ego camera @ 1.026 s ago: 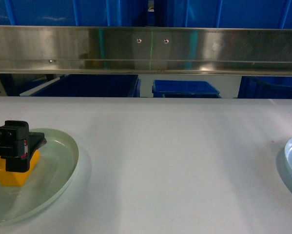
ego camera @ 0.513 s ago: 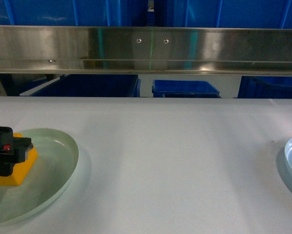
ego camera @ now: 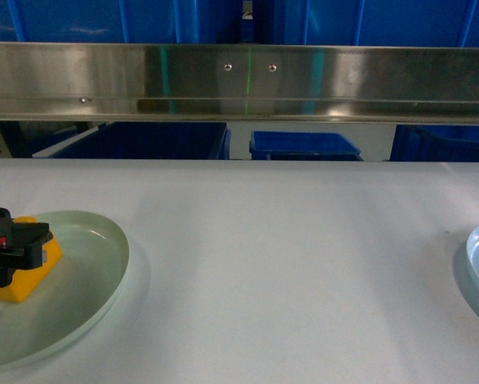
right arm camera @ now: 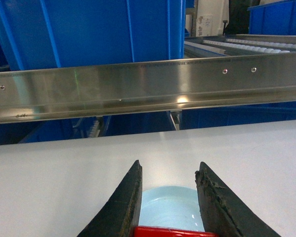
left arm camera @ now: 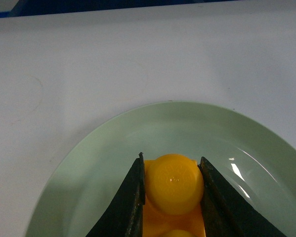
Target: Sort and place red and yellow blocks in left bins
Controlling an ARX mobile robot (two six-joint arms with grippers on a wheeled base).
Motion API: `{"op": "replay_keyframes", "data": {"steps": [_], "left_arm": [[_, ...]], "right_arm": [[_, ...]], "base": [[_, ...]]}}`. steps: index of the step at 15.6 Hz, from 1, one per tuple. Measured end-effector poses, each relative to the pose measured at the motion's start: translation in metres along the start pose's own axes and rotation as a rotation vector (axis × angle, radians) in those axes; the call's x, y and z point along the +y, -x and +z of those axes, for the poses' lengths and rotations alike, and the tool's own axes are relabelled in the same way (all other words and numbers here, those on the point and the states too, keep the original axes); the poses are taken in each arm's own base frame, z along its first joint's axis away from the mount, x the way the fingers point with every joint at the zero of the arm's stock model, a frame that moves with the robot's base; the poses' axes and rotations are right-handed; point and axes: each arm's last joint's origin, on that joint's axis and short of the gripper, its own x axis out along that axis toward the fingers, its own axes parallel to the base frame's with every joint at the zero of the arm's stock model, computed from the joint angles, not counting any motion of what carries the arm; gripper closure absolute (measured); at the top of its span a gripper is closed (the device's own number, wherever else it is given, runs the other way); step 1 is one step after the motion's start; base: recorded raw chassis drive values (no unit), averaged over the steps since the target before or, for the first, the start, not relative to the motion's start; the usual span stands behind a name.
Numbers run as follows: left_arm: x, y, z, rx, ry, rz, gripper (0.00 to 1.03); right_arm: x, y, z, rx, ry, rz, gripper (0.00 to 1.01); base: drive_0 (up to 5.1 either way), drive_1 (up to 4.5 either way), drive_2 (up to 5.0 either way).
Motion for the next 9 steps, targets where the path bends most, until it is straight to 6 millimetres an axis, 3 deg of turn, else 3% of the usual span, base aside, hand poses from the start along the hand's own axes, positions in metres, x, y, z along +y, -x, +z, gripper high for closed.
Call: {"op": "replay_keyframes", "data": {"steps": [5, 8, 9], "left_arm": [[0.0, 0.016, 0.013, 0.0, 0.006, -0.012, 0.8], [-0.004, 0.045, 0.05, -0.128, 0.018, -0.049, 0.8], [-0.005, 0.054, 0.053, -0.139, 0.027, -0.066, 0.8]], "right_arm": [[0.0, 0.0, 0.0, 0.0, 0.0, 0.0, 0.73], [0.0, 0.0, 0.0, 0.0, 0.0, 0.0, 0.73], [0.0, 0.0, 0.0, 0.0, 0.0, 0.0, 0.73]], "base": [[0.0, 0.0, 0.0], [0.0, 0.0, 0.0], [0.0, 0.0, 0.0]]}}
